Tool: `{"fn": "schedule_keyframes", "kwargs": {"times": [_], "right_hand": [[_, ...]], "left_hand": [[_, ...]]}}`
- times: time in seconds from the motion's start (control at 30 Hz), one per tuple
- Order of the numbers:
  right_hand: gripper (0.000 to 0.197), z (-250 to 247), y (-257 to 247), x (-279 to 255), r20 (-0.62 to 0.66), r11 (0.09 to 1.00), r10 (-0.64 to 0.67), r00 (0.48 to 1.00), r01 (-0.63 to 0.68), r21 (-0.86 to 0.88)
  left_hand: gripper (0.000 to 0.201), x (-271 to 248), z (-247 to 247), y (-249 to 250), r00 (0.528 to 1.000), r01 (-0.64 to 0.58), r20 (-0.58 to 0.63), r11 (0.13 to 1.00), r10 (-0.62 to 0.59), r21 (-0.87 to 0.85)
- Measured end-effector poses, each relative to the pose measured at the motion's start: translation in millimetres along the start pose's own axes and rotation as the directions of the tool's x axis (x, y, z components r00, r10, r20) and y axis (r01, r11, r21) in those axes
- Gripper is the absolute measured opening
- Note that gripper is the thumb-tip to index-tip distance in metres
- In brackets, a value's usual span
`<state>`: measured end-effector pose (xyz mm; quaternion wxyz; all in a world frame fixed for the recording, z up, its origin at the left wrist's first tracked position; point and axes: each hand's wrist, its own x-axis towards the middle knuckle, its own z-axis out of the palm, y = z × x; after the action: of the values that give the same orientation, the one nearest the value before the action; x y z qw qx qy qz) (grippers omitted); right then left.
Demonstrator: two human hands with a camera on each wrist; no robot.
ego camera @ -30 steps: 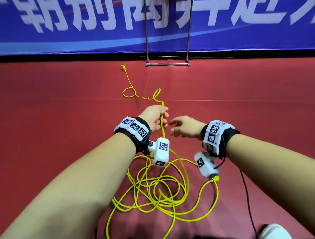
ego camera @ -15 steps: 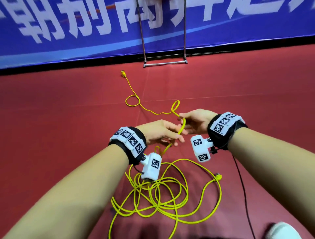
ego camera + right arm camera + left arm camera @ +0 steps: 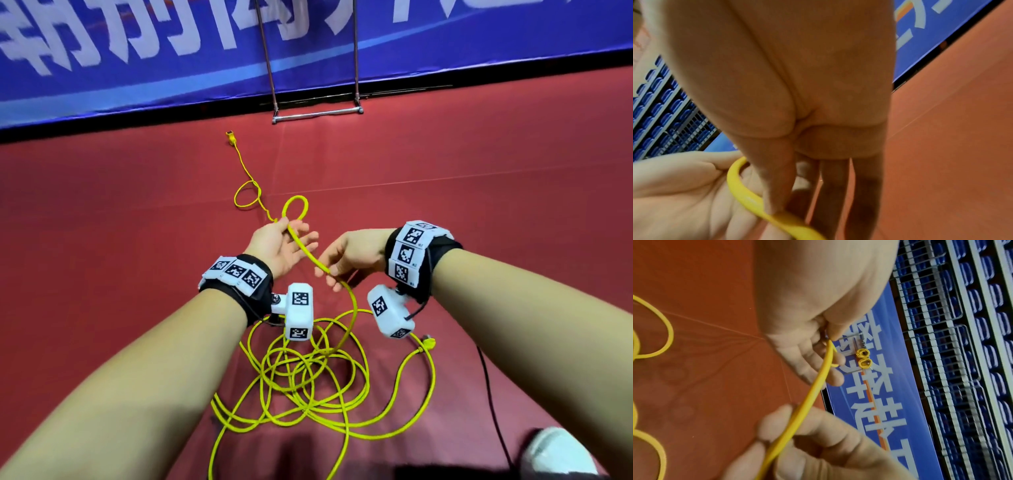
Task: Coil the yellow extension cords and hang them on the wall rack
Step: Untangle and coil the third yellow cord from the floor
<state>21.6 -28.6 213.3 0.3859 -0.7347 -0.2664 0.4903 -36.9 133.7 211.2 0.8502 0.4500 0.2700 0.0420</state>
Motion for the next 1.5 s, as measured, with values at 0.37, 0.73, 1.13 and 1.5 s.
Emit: {"fn": "schedule_keyframes", "kwargs": {"times": [0.37,0.73,1.13,1.5], "right_hand": [[0.052,-28.8,-13.8,-1.3,-0.3,0.754,0.108,0.948,0.119,0.646],[0.017,-33.9,-15.2,-13.3,-0.347,0.819,0.016,0.938,0.187,0.542],[0.027,-4.9,-15.2,-4.1,0.067,0.98,-0.194,0.979,0.191,0.052],[0.02,-18.0,-6.2,0.7,-0.197,0.975,0.035,0.98,0.01,0.223]], "left_hand": [[0.015,-15.0,12.4,-4.5,0.951,-0.293,0.27,0.715,0.15,0.634],[0.016,-24.8,4.6,-15.8,0.927,-0.126,0.312,0.613,-0.207,0.78],[0.031,0.5,-20.0,18.0,0.994,0.107,0.038,0.984,-0.103,-0.144],[0.014,-24.7,10.4,11.5,0.967,-0.116,0.251,0.79,-0.05,0.603]]}}
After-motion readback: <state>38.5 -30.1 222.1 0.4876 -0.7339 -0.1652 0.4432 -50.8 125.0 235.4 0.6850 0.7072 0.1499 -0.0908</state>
